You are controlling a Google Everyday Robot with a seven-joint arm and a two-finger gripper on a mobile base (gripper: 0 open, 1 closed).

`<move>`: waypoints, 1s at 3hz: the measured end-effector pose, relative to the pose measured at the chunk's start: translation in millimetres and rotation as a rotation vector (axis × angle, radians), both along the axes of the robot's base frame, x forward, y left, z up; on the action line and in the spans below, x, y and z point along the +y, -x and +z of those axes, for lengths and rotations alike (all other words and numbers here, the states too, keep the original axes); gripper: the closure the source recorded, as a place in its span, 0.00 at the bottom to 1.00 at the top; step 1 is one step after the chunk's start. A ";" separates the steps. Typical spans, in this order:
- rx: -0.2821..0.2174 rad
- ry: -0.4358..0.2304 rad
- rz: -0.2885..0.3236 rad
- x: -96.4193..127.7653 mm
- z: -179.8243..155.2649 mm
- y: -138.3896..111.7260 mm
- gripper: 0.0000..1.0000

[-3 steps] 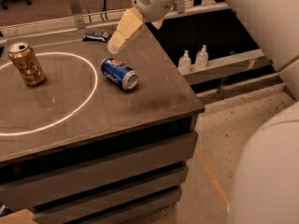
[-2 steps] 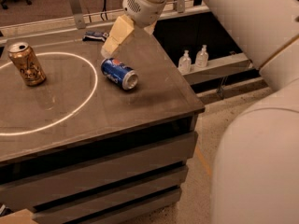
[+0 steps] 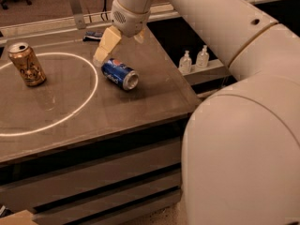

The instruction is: Place pepsi can upright

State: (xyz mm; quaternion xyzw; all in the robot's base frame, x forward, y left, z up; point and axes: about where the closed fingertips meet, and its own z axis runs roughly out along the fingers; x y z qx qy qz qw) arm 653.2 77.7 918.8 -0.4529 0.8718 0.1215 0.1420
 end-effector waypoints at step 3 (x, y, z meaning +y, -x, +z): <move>0.029 0.068 -0.010 25.9 -36.2 -19.3 0.00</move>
Offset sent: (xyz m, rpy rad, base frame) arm 0.0229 0.0238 -0.0347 -0.0858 0.0311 -0.0205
